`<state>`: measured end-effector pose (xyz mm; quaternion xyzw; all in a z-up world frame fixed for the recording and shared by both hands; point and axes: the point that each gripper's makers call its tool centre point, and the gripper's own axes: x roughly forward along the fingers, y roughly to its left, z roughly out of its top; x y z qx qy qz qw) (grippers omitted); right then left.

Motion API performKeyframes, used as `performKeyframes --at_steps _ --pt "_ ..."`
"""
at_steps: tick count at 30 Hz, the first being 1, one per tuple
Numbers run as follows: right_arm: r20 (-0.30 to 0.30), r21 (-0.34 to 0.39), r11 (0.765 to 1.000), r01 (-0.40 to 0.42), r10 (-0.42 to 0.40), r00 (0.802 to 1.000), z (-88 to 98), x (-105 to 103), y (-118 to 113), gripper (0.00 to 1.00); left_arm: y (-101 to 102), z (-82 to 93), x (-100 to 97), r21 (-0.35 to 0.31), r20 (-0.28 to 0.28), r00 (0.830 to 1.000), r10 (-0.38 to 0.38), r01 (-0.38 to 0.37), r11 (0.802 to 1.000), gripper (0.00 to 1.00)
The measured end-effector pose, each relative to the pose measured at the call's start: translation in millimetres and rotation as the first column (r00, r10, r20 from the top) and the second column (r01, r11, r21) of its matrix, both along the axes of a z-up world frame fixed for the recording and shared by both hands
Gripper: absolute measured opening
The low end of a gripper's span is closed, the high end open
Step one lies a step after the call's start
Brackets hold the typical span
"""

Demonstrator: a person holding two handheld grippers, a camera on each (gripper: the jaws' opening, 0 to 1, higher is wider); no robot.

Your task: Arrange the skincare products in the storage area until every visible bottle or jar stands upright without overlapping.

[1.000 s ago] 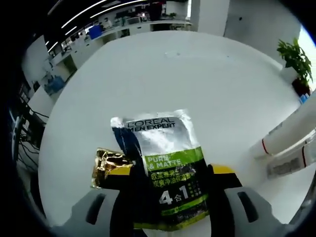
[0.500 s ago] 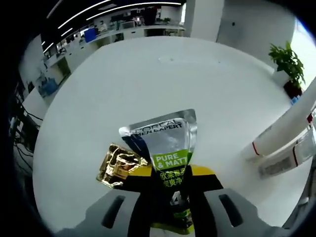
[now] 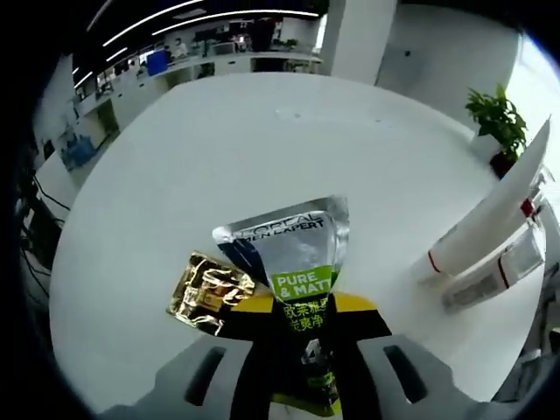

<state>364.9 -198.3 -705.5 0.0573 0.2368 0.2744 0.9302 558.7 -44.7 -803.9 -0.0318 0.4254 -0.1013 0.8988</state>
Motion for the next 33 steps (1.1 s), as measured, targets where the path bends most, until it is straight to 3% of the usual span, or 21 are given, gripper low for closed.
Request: performKeyframes --at_steps 2,10,16,33 --pt "0.001 -0.002 1.0 0.0 0.0 1.0 0.1 -0.1 -0.1 0.99 -4.6 5.9 -0.2 -0.032 0.029 1.0 -0.012 0.013 0.999 0.17" --pt "0.005 -0.008 1.0 -0.005 0.005 1.0 0.3 -0.2 0.6 0.99 -9.5 19.5 -8.8 -0.022 0.08 0.994 -0.07 0.072 0.997 0.17" --pt "0.006 -0.008 1.0 -0.006 0.006 1.0 0.5 0.0 0.7 0.98 -14.3 28.6 -17.1 -0.049 0.106 0.99 -0.096 0.102 0.994 0.17" --pt "0.005 -0.005 1.0 -0.011 0.011 1.0 0.3 0.0 1.4 0.98 -27.7 54.0 -56.6 -0.071 0.171 0.962 -0.214 0.228 0.971 0.17"
